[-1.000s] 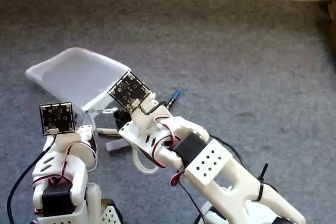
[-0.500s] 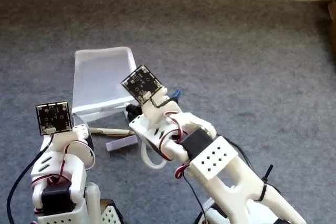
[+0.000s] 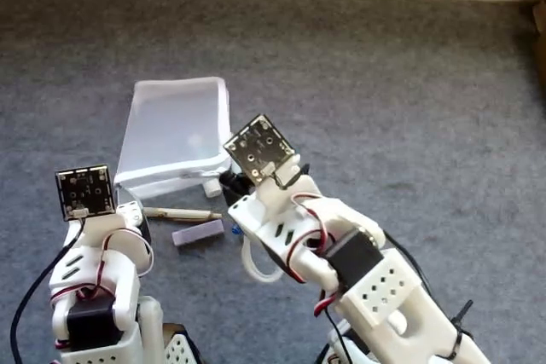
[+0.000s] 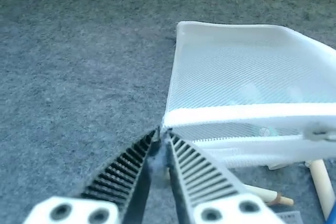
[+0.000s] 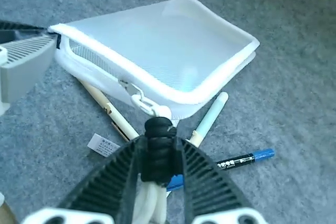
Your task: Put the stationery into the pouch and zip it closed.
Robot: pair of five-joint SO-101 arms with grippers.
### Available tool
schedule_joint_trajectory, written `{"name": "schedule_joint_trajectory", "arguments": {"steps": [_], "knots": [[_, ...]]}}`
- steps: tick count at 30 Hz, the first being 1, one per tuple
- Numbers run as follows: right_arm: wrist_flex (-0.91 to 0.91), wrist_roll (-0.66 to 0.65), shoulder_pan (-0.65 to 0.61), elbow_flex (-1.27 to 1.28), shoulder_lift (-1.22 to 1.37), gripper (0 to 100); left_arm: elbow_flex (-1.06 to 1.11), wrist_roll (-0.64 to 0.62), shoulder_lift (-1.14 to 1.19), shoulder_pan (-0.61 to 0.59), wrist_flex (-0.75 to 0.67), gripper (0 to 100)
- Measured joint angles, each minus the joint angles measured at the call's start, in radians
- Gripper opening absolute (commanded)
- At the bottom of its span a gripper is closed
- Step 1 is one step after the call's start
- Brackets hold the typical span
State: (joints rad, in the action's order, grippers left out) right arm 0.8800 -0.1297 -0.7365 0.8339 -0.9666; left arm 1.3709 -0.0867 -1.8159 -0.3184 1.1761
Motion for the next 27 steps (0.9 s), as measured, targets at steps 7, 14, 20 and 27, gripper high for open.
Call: {"name": "schedule_joint_trajectory", "arguments": {"steps": [7,14,20,27], "knots": [[0.0,0.0,0.02,0.009,-0.015,0.5,0.0,0.0,0.0,0.0,0.0,1],[0.0,0.0,0.1,0.009,-0.017,0.5,0.0,0.0,0.0,0.0,0.0,1],[0.0,0.0,0.138,0.009,-0.017,0.5,0.0,0.0,0.0,0.0,0.0,1],[0.003,0.0,0.132,0.009,-0.017,0.5,0.0,0.0,0.0,0.0,0.0,17]]}}
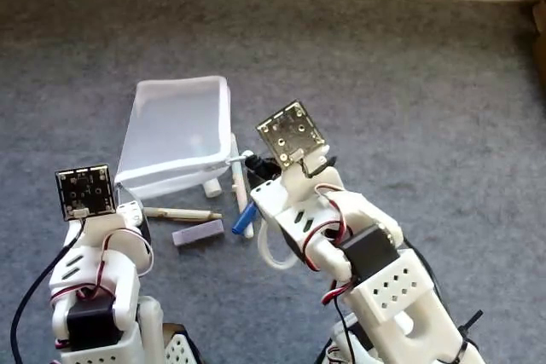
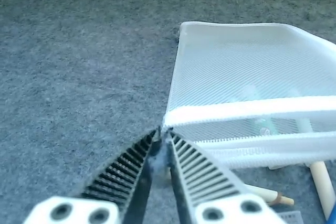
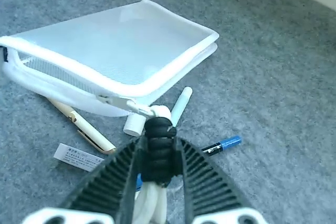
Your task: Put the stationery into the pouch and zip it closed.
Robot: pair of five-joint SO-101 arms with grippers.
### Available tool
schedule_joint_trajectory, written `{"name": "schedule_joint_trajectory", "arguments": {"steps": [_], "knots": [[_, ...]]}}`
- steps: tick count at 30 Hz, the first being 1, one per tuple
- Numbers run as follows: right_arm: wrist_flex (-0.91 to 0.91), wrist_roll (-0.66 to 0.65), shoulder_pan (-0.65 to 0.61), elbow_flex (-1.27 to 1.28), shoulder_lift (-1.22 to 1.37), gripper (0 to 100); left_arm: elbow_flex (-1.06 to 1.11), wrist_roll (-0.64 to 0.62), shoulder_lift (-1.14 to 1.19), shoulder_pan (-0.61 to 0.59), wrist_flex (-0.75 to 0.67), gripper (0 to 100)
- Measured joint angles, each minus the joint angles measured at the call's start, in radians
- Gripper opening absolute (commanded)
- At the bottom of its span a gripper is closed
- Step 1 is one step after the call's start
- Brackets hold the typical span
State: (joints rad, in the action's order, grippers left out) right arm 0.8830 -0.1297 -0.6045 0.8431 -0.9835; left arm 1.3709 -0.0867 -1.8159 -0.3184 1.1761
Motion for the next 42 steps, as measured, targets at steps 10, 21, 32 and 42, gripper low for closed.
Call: {"name": "schedule_joint_trajectory", "arguments": {"steps": [10,21,32,42], "knots": [[0.055,0.0,-0.005,0.0,-0.015,0.5,0.037,0.002,0.0,-0.002,-0.02,24],[0.072,0.0,-0.06,0.0,-0.018,0.5,0.103,0.002,0.003,0.018,-0.12,24],[0.133,0.0,-0.054,0.0,-0.204,0.5,0.212,0.048,0.005,0.028,-0.236,18],[0.135,0.0,-0.054,0.0,-0.216,0.8,0.207,0.054,0.005,0.035,-0.249,1]]}}
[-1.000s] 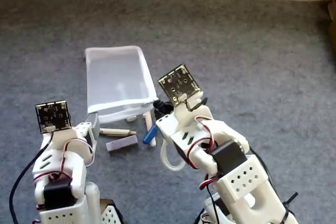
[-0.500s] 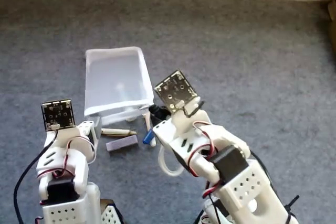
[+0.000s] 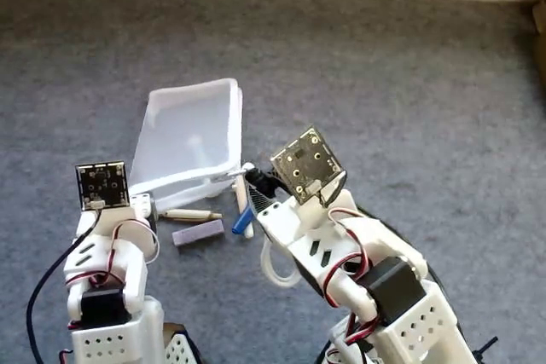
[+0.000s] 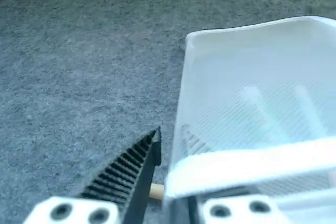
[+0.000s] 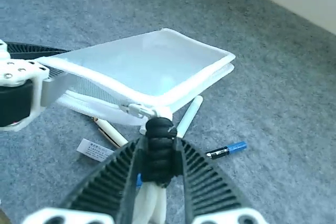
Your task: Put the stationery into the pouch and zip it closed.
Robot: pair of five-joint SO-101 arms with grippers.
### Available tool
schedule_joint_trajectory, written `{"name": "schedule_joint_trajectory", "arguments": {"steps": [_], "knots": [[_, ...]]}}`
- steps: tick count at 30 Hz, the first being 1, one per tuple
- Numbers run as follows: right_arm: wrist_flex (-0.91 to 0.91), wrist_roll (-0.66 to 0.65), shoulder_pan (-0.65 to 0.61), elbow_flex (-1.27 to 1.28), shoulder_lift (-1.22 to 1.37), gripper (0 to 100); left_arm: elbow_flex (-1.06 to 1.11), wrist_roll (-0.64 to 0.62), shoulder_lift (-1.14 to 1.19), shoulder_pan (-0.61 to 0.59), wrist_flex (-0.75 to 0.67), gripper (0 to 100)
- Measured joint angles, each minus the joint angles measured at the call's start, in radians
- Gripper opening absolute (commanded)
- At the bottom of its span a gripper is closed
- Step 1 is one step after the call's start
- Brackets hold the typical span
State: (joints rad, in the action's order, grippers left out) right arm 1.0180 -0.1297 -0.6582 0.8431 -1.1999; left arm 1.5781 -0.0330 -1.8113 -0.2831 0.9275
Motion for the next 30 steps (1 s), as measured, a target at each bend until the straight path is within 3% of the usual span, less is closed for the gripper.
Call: {"name": "schedule_joint_trajectory", "arguments": {"steps": [5,8,12,20,30], "knots": [[0.0,0.0,0.008,0.0,0.0,15.4,-0.092,0.0,0.0,0.005,0.057,1],[0.0,0.0,0.083,-0.002,-0.002,26.0,-0.129,0.003,0.0,0.005,0.069,1],[0.0,0.0,0.178,-0.002,-0.002,26.6,-0.189,0.011,0.0,0.002,0.106,1],[0.0,0.0,0.195,-0.002,-0.002,26.6,-0.396,0.04,0.031,0.048,0.212,1],[-0.063,0.107,0.247,-0.002,0.236,26.6,-0.717,-0.017,0.535,0.063,0.224,1]]}}
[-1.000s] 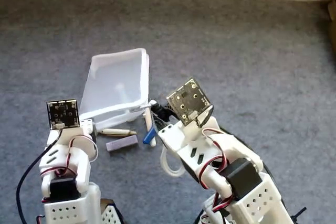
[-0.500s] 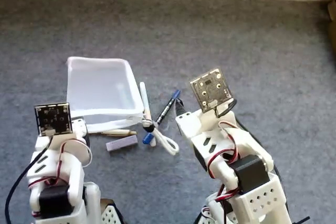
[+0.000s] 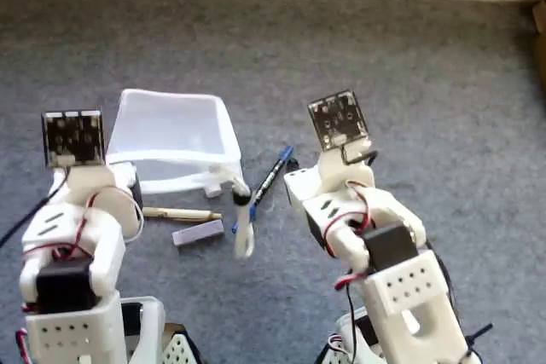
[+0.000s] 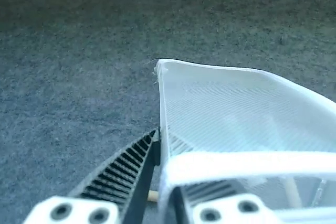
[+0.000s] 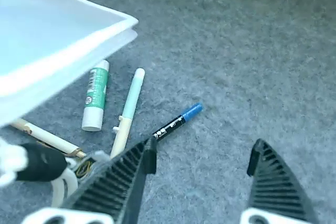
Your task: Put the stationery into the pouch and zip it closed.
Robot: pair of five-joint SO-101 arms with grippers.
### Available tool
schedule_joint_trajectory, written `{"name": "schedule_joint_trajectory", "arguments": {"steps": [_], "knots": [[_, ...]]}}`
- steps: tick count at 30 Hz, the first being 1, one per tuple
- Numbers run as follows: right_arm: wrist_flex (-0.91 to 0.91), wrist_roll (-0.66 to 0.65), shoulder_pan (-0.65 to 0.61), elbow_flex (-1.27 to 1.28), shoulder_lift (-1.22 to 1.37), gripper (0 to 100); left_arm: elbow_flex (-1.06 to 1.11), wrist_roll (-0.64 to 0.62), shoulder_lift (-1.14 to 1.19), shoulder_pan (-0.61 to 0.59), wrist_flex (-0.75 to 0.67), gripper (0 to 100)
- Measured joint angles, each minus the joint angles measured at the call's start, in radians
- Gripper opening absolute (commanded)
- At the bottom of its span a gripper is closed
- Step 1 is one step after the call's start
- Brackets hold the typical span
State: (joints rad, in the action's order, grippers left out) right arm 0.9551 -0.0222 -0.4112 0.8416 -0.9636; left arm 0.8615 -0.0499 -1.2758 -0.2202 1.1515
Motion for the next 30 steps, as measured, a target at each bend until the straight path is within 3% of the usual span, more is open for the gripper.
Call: {"name": "schedule_joint_trajectory", "arguments": {"steps": [11,15,25,30], "knots": [[-0.034,0.029,0.031,0.0,0.272,26.6,-0.445,-0.126,0.385,0.0,0.155,1],[-0.034,0.094,0.031,-0.025,0.325,26.6,-0.555,-0.187,0.537,0.0,0.224,1],[-0.037,0.256,0.031,-0.106,0.443,26.6,-0.562,-0.236,0.632,-0.1,0.258,1],[-0.034,0.324,0.031,-0.181,0.589,26.6,-0.45,-0.238,0.621,-0.101,0.172,1]]}}
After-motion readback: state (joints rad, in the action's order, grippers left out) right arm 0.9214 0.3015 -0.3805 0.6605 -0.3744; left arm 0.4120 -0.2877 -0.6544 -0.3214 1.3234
